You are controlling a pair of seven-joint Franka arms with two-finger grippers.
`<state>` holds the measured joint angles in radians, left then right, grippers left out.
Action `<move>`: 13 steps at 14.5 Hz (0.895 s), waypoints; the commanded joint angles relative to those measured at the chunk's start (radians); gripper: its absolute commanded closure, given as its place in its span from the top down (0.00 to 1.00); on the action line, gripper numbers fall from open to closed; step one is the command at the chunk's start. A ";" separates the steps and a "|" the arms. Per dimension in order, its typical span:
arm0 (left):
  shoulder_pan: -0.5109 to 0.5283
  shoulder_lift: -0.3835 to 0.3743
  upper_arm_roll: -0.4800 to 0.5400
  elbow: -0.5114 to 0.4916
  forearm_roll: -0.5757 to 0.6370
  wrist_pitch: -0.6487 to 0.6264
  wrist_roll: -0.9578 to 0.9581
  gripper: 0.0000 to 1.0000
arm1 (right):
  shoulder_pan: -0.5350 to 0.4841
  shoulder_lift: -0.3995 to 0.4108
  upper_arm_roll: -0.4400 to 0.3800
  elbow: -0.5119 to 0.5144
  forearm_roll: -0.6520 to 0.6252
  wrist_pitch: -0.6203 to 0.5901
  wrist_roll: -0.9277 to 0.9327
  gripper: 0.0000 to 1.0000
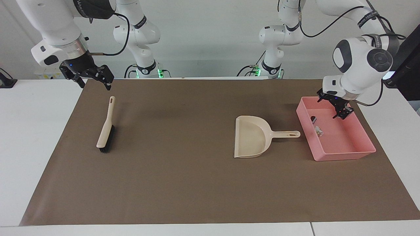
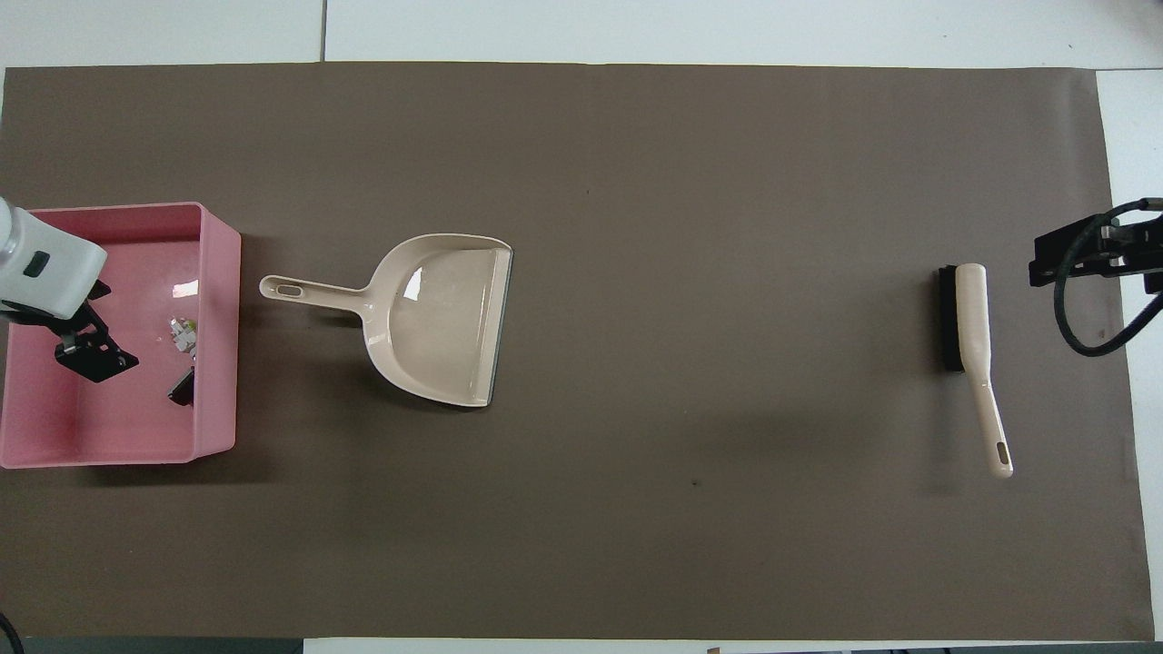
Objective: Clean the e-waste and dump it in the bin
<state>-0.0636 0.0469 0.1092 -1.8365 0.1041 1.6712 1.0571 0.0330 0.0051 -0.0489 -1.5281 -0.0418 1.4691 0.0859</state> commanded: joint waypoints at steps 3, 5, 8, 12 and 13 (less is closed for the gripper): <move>-0.004 -0.079 -0.012 -0.012 -0.063 -0.068 -0.400 1.00 | -0.001 -0.007 0.004 -0.017 0.019 0.023 0.017 1.00; -0.010 -0.093 -0.020 -0.007 -0.099 -0.079 -0.604 1.00 | -0.002 -0.007 0.004 -0.017 0.019 0.025 0.014 1.00; -0.016 -0.111 -0.025 0.038 -0.142 -0.076 -0.842 1.00 | -0.005 -0.007 0.004 -0.017 0.019 0.022 0.012 1.00; -0.016 -0.096 -0.025 0.160 -0.147 -0.093 -1.061 1.00 | -0.011 -0.007 0.004 -0.017 0.019 0.020 0.011 1.00; -0.016 -0.090 -0.023 0.205 -0.165 -0.119 -1.075 1.00 | -0.011 -0.007 0.004 -0.017 0.019 0.022 0.011 1.00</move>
<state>-0.0739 -0.0570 0.0788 -1.7109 -0.0325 1.6043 0.0415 0.0326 0.0060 -0.0488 -1.5298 -0.0416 1.4742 0.0865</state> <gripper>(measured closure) 0.000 0.000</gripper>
